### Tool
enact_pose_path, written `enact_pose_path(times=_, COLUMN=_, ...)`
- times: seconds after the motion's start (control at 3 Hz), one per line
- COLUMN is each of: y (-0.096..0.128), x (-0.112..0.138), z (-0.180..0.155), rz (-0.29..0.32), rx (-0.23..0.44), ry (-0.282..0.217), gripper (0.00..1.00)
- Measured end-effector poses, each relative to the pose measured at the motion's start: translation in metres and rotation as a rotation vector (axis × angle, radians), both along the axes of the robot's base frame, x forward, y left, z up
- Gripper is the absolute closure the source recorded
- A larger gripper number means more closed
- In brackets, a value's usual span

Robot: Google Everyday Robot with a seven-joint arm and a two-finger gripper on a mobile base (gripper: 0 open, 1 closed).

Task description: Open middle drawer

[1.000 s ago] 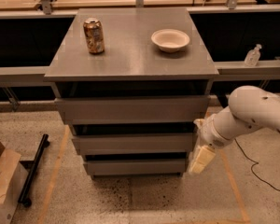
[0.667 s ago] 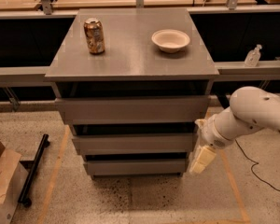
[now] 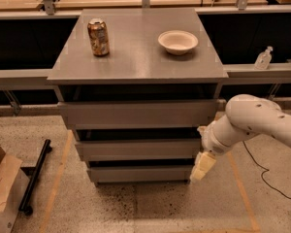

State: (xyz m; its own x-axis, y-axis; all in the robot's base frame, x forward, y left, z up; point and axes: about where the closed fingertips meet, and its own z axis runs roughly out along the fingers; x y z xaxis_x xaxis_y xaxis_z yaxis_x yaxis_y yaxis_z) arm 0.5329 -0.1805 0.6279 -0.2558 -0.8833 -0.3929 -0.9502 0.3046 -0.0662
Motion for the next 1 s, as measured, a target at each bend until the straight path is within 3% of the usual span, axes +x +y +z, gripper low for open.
enact_pose_path(times=1.0, y=0.02, x=0.041, z=-0.077, rz=-0.053, rx=0.099, ry=0.006, gripper=0.0)
